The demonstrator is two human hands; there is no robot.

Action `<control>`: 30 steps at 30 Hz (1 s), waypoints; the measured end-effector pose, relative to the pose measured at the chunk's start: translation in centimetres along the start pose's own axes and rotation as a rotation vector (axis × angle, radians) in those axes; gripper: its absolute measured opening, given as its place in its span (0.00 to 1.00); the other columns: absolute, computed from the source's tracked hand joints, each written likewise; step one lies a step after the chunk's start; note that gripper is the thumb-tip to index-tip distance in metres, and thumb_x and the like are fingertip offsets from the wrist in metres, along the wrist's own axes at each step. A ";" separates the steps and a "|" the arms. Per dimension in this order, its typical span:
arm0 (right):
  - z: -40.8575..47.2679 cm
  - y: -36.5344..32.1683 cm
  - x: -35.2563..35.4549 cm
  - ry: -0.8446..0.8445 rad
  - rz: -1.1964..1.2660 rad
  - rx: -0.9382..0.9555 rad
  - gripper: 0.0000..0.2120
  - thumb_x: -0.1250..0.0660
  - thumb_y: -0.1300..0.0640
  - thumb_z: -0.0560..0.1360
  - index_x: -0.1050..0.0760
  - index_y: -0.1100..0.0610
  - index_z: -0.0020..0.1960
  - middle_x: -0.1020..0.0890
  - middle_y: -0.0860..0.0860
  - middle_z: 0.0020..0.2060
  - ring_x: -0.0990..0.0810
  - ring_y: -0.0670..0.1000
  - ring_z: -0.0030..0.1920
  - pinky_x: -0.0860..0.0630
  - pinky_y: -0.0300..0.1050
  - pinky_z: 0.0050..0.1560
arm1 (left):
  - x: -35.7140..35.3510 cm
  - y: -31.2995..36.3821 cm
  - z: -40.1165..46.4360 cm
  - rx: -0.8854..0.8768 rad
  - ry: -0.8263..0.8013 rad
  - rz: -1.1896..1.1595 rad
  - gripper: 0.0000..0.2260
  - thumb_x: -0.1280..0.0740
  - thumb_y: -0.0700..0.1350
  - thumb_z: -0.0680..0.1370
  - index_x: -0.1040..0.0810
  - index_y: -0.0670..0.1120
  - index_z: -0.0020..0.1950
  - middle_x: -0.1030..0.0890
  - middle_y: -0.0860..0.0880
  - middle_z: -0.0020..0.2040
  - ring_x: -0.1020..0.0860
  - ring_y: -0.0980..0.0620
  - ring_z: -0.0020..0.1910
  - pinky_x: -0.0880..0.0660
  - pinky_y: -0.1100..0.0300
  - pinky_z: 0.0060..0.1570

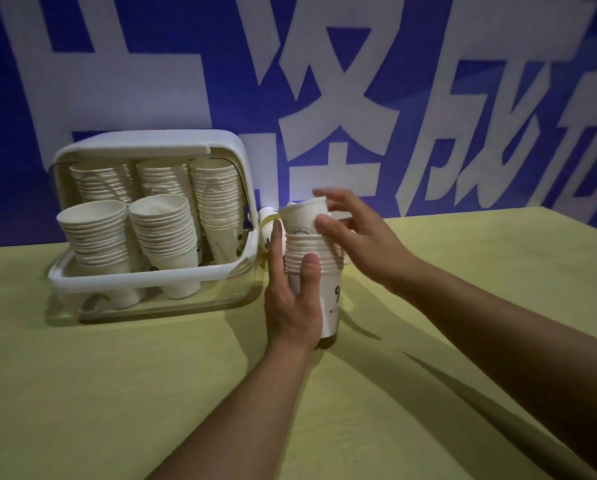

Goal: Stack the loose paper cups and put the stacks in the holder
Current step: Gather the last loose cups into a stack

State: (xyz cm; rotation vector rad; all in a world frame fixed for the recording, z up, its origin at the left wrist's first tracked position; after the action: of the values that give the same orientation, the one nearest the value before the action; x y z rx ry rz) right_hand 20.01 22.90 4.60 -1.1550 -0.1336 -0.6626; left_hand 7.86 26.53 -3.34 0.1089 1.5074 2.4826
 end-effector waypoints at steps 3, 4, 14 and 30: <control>-1.9 2.1 -0.4 0.056 0.036 -0.066 0.14 0.41 0.45 0.82 0.27 0.42 0.66 0.25 0.44 0.64 0.24 0.44 0.61 0.22 0.46 0.58 | -0.1 0.2 0.2 -0.004 -0.005 -0.007 0.24 0.46 0.70 0.73 0.49 0.82 0.68 0.31 0.60 0.71 0.24 0.70 0.57 0.23 0.65 0.51; -2.4 2.8 -0.4 0.101 0.056 -0.078 0.14 0.42 0.45 0.82 0.26 0.41 0.66 0.24 0.43 0.64 0.24 0.43 0.62 0.23 0.45 0.60 | -0.2 0.1 0.2 -0.006 -0.017 0.001 0.25 0.46 0.70 0.73 0.48 0.78 0.70 0.32 0.60 0.72 0.26 0.71 0.58 0.25 0.67 0.51; -5.0 6.5 1.6 0.281 -0.264 -0.018 0.20 0.35 0.50 0.80 0.32 0.40 0.71 0.29 0.42 0.64 0.27 0.43 0.60 0.25 0.44 0.60 | -0.2 0.6 -0.5 -0.016 -0.024 0.096 0.27 0.43 0.67 0.76 0.39 0.66 0.75 0.27 0.54 0.71 0.22 0.63 0.57 0.21 0.61 0.53; -3.2 8.7 1.3 0.210 -0.528 -0.203 0.32 0.27 0.47 0.74 0.37 0.40 0.74 0.40 0.50 0.75 0.41 0.58 0.74 0.36 0.59 0.71 | 5.3 0.9 1.2 -0.163 0.026 0.053 0.23 0.41 0.63 0.76 0.37 0.66 0.71 0.28 0.78 0.61 0.26 0.67 0.64 0.28 0.66 0.63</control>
State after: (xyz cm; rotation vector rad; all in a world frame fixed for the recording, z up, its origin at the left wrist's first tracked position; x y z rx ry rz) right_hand 25.06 21.60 -3.12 -1.2440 -0.1985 -1.2838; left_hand 2.77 28.41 -2.26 0.0893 1.3216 2.6467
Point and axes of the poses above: each hand's wrist, its own z-axis towards the middle knuckle, its own x-axis out of the back of the hand, y = z × x, the point moved 7 cm from there along z, towards the middle knuckle
